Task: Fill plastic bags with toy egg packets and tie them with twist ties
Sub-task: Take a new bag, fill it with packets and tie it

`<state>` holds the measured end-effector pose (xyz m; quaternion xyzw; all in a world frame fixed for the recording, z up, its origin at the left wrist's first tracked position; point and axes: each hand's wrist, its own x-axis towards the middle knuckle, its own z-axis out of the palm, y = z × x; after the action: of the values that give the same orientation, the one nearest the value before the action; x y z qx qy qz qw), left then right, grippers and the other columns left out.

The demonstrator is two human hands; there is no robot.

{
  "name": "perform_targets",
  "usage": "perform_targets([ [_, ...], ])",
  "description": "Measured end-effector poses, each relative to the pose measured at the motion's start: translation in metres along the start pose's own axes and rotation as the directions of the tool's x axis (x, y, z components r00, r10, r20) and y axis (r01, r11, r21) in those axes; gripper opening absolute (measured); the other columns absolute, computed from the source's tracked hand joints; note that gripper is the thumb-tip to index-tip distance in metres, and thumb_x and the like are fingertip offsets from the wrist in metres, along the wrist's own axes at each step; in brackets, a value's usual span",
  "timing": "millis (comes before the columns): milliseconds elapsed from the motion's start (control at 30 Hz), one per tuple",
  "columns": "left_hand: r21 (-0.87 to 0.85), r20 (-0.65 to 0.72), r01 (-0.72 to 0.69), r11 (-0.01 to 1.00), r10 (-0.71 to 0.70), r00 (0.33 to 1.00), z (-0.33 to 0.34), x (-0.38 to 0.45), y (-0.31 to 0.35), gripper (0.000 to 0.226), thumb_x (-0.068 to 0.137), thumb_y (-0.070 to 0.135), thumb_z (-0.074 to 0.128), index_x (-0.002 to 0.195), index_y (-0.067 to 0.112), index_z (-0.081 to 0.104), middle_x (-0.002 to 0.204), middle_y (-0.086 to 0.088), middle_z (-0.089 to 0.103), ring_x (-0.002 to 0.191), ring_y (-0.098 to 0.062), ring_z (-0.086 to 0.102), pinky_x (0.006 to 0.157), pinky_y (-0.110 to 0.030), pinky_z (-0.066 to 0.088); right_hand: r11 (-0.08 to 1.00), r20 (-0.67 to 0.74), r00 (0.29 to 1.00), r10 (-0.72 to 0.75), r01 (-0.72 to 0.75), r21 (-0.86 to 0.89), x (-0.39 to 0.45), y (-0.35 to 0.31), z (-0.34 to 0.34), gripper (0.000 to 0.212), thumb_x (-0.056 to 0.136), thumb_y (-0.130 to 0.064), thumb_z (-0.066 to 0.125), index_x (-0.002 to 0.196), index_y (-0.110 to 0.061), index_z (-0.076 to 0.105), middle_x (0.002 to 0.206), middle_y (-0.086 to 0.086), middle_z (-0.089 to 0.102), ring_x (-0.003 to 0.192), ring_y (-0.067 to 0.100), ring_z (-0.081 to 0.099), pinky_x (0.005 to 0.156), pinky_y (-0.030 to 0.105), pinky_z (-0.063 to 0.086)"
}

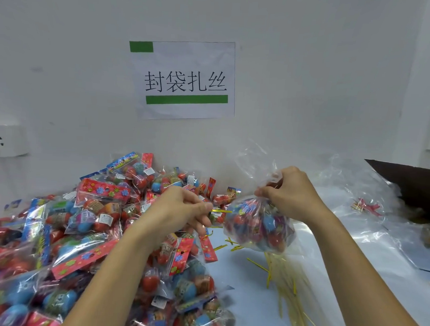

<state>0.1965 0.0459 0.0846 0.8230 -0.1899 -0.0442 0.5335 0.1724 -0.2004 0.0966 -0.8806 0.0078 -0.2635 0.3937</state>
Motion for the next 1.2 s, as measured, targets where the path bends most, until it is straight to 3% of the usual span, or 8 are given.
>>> perform_targets([
  [167,0.025,-0.378,-0.064,0.998,0.069,0.923,0.014,0.004,0.007,0.019,0.096,0.019,0.066,0.08,0.009,0.069,0.063,-0.002,0.073,0.051,-0.018,0.07,0.052,-0.029,0.054,0.999,0.067,0.997,-0.03,0.027,0.044,-0.003,-0.009,0.006,0.019,0.078,-0.014,0.083,0.07,-0.001,0.072,0.061,0.002,0.067,0.052,0.008,0.056,0.051,0.021,0.045],
  [333,0.296,-0.496,-0.148,0.944,0.285,0.82,0.043,0.007,0.009,0.019,0.094,0.025,0.069,0.079,0.014,0.073,0.069,0.004,0.071,0.063,-0.01,0.069,0.063,-0.026,0.055,0.989,0.141,0.987,-0.074,0.055,0.138,-0.007,-0.022,0.02,0.026,0.079,-0.021,0.084,0.059,-0.012,0.072,0.053,-0.002,0.066,0.048,0.006,0.056,0.047,0.018,0.043],
  [467,0.23,-0.438,-0.272,0.934,0.349,0.828,0.047,0.009,0.01,0.016,0.092,0.024,0.07,0.078,0.017,0.072,0.069,0.007,0.07,0.067,-0.007,0.066,0.061,-0.017,0.05,0.968,0.152,0.982,-0.108,0.069,0.243,-0.009,-0.027,0.026,0.026,0.081,-0.02,0.081,0.06,-0.009,0.07,0.049,-0.005,0.057,0.046,0.008,0.048,0.046,0.018,0.038],
  [600,0.017,-0.369,-0.337,0.941,0.319,0.873,0.044,0.01,0.009,0.016,0.092,0.023,0.07,0.077,0.02,0.071,0.074,0.002,0.074,0.075,-0.016,0.071,0.071,-0.027,0.056,0.969,0.128,0.986,-0.108,0.075,0.234,-0.011,-0.028,0.026,0.027,0.083,-0.024,0.08,0.065,-0.007,0.069,0.056,0.008,0.062,0.05,0.009,0.052,0.049,0.023,0.041],
  [700,-0.066,-0.342,-0.347,0.936,0.305,0.889,0.044,0.009,0.009,0.016,0.093,0.023,0.07,0.077,0.022,0.072,0.076,0.0,0.075,0.078,-0.018,0.072,0.076,-0.03,0.058,0.97,0.128,0.986,-0.108,0.077,0.23,-0.011,-0.027,0.024,0.025,0.082,-0.022,0.08,0.063,-0.009,0.07,0.056,0.004,0.063,0.052,0.011,0.053,0.053,0.028,0.043],
  [900,0.021,-0.265,-0.383,0.924,0.374,0.889,0.044,0.005,0.012,0.014,0.094,0.021,0.066,0.081,0.021,0.072,0.077,0.005,0.074,0.08,-0.016,0.071,0.08,-0.039,0.059,0.974,0.138,0.98,-0.14,0.111,0.197,-0.01,-0.028,0.024,0.025,0.082,-0.021,0.082,0.066,-0.003,0.074,0.058,0.01,0.065,0.052,0.021,0.054,0.057,0.038,0.046],
  [1033,0.12,-0.223,-0.439,0.891,0.455,0.862,0.042,0.001,0.014,0.023,0.098,0.021,0.058,0.078,0.022,0.069,0.067,0.009,0.064,0.065,-0.008,0.059,0.063,-0.026,0.049,0.98,0.133,0.981,-0.145,0.124,0.154,-0.01,-0.029,0.024,0.022,0.082,-0.022,0.081,0.068,-0.006,0.075,0.067,0.013,0.072,0.068,0.035,0.068,0.063,0.045,0.055],
  [1200,0.051,-0.185,-0.426,0.903,0.428,0.885,0.035,0.002,0.013,0.029,0.098,0.009,0.056,0.077,0.021,0.071,0.074,0.005,0.07,0.076,-0.014,0.066,0.07,-0.025,0.052,0.984,0.157,0.98,-0.12,0.096,0.15,-0.011,-0.027,0.024,0.021,0.081,-0.022,0.082,0.063,-0.012,0.075,0.053,-0.002,0.065,0.049,0.012,0.055,0.054,0.032,0.044],
])
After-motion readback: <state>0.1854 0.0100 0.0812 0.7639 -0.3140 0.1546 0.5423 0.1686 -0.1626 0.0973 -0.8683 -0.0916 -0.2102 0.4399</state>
